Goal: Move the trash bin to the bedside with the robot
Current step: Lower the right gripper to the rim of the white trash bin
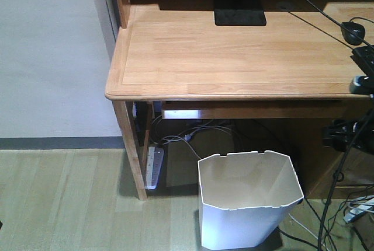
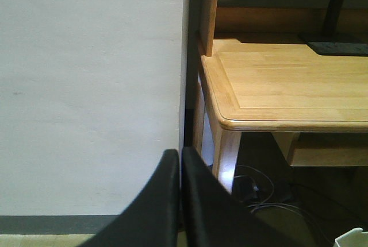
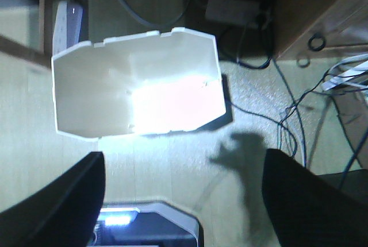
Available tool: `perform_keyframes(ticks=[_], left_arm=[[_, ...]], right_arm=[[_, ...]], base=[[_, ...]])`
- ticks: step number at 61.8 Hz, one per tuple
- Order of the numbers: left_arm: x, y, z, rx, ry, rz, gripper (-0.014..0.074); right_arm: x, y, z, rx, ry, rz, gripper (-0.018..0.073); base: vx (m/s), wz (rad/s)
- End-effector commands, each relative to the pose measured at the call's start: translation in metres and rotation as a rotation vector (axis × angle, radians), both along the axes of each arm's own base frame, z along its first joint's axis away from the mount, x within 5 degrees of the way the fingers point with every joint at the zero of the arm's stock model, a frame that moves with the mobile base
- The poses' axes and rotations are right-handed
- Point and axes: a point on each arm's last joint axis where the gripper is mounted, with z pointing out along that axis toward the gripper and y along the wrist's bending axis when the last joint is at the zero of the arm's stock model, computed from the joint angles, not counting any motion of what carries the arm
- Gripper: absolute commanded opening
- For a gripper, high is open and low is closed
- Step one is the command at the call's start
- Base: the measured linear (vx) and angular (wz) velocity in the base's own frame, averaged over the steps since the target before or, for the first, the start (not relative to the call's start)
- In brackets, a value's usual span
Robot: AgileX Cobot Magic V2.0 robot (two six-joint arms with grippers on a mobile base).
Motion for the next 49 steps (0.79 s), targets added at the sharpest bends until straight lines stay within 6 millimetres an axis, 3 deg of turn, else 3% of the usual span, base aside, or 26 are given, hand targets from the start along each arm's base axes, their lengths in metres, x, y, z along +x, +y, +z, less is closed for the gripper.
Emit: perform_keyframes(ticks=[1,19,35,49], left_arm=[[0.001,0.0,-0.002,-0.017,-0.055,-0.002,-0.0006],[0.001,0.0,-0.002,-0.017,-0.055,-0.002,-0.0006],[0.001,0.0,-0.002,-0.017,-0.055,-0.002,-0.0006],[0.001,0.0,-0.002,-0.017,-0.055,-0.002,-0.0006]], right_arm=[[0.022,-0.011,-0.006,-0.013,-0.048,0.015,0.0538],[0.061,-0.029,-0.073,-0.07,0.032,0.066,0.0538],[0.1,-0.038,-0.149,-0.047,0.155,0.113,0.0538],[0.117,-0.043,-0.212,-0.04,0.227,0.164,0.0538]], base=[[0.0,0.0],[0.0,0.0],[0.0,0.0],[0.0,0.0]])
